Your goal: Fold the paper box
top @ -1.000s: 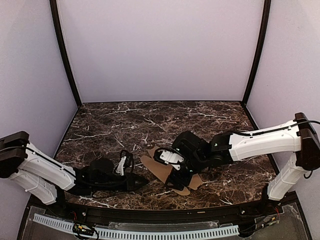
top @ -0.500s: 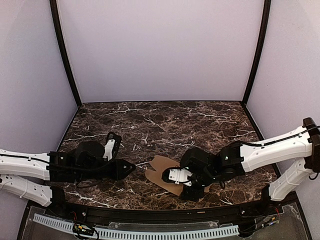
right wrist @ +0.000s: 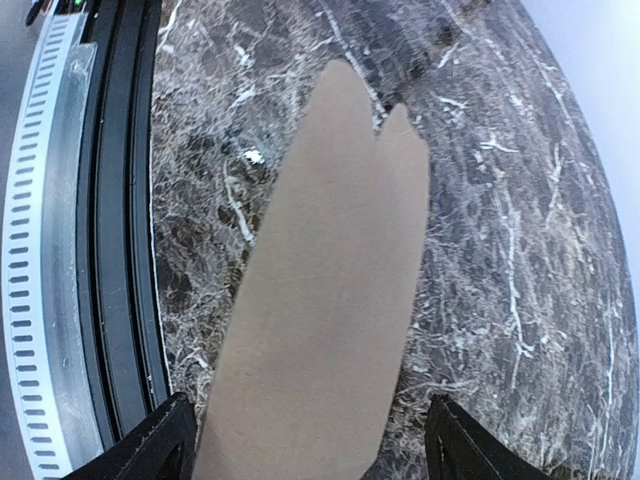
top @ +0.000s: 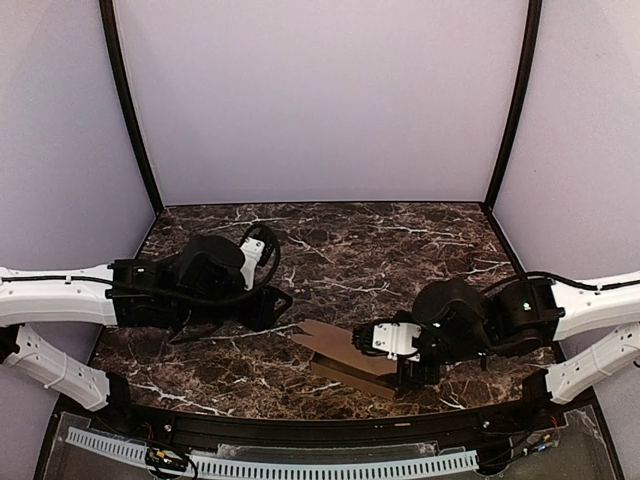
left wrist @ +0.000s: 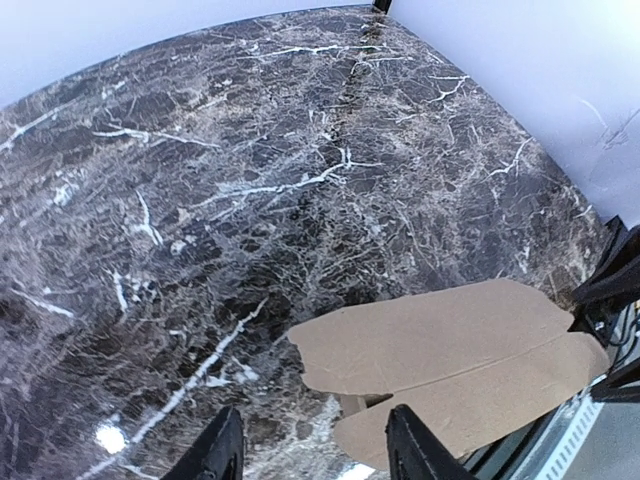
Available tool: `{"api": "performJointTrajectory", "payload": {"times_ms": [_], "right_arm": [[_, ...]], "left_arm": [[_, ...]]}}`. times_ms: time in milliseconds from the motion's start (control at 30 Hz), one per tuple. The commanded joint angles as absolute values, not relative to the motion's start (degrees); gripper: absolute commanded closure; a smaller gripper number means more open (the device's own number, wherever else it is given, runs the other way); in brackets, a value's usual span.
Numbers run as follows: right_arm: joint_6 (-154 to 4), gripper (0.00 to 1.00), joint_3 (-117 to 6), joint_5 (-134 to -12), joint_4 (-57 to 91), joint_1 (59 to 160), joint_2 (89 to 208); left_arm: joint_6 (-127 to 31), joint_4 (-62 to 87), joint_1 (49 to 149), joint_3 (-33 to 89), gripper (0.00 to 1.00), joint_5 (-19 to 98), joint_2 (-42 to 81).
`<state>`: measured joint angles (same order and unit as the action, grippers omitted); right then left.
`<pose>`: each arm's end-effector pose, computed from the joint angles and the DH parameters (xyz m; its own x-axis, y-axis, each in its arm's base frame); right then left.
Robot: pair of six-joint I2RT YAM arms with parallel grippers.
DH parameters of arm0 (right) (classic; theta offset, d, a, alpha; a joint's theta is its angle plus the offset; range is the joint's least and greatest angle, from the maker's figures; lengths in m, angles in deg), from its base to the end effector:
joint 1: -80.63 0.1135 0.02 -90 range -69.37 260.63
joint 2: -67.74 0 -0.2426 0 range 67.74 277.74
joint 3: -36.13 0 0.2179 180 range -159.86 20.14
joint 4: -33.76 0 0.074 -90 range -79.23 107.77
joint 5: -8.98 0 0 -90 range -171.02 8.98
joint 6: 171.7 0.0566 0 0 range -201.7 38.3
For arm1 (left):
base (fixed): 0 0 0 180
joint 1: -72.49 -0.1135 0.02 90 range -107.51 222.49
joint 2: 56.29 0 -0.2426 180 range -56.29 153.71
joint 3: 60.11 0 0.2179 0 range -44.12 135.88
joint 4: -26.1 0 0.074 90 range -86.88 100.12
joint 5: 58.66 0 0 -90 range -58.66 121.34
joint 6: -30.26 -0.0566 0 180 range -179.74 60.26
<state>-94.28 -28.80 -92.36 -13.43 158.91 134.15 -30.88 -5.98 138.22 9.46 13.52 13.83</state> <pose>0.0569 0.2193 0.2330 0.0545 -0.7887 -0.6124 -0.9445 0.1583 -0.2879 0.1239 -0.2327 0.2706 -0.5619 0.1282 -0.8172 0.5603 0.7857 -0.2620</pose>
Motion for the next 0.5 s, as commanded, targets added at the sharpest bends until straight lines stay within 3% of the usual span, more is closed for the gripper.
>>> {"api": "performJointTrajectory", "payload": {"times_ms": [0, 233, 467], "right_arm": [[-88.9, 0.21, -29.3, -99.5, -13.3, 159.3, 128.7], [-75.8, 0.18, -27.9, -102.0, -17.0, 159.4, 122.6], [-72.0, 0.14, -29.3, -95.4, -19.5, 159.4, 123.8]], "left_arm": [[-38.9, -12.9, 136.7, 11.7, 0.44, 10.1, 14.0], [-45.7, -12.7, 132.0, 9.4, 0.27, 16.6, 12.9], [-50.4, -14.0, 131.5, 5.8, 0.18, 21.1, 10.7]]}}
